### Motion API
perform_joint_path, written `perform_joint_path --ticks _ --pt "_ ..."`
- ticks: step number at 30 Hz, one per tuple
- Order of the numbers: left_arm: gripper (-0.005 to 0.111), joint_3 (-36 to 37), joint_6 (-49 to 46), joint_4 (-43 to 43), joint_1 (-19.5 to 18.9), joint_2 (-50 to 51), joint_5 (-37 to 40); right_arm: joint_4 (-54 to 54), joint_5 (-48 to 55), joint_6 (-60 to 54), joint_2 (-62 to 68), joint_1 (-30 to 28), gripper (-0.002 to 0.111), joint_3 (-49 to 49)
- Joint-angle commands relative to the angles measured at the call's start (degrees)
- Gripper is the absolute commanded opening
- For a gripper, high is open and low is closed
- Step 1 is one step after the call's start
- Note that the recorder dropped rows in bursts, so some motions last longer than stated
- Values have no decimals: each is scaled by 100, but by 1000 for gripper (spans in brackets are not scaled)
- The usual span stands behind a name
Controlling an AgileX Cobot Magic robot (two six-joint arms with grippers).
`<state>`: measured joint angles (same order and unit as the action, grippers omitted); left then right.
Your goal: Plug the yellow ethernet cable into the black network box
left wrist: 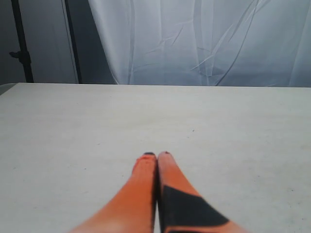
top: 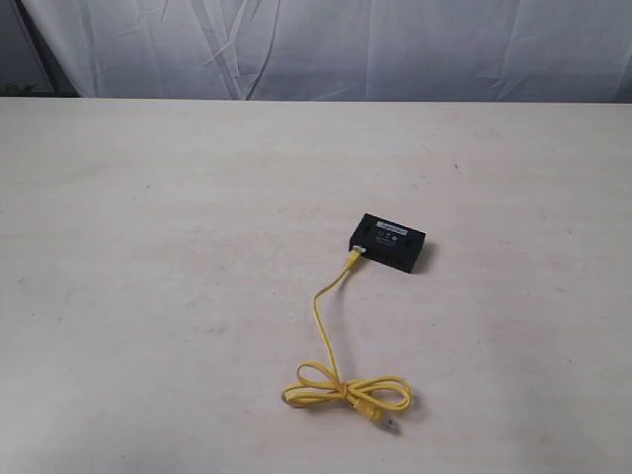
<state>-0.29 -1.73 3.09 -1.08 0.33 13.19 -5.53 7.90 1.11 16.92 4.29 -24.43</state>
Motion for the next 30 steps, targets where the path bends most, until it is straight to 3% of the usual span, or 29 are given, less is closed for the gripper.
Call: perform_joint_path --ticks 1,17,30 --pt "0 29 30 -25 -7 -33 8 -14 143 -4 -20 -27 -1 20" --pt "0 29 19 -23 -7 -33 8 636 141 -111 -1472 -27 -1 2443" --pt "0 29 19 -23 -7 -33 8 553 873 -257 -1692 -27 -1 2443"
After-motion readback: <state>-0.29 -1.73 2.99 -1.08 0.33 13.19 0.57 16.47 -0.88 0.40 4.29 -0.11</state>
